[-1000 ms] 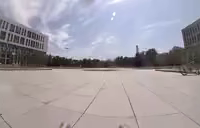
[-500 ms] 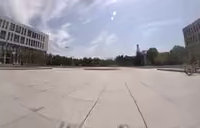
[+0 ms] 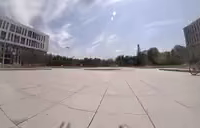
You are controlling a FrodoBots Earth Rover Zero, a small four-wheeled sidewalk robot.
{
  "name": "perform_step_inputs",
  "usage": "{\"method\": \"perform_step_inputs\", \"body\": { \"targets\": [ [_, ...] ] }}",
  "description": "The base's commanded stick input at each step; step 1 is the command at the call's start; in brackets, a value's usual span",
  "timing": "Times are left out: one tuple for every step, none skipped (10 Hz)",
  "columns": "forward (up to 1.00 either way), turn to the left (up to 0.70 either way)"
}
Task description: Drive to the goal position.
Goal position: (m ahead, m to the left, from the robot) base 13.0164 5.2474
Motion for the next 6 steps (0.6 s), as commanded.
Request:
{"method": "perform_step_inputs", "body": {
  "targets": [
    [0.7,0.0],
    [0.7,0.0],
    [0.7,0.0],
    [0.7,0.0],
    [0.7,0.0],
    [0.7,0.0]
  ]
}}
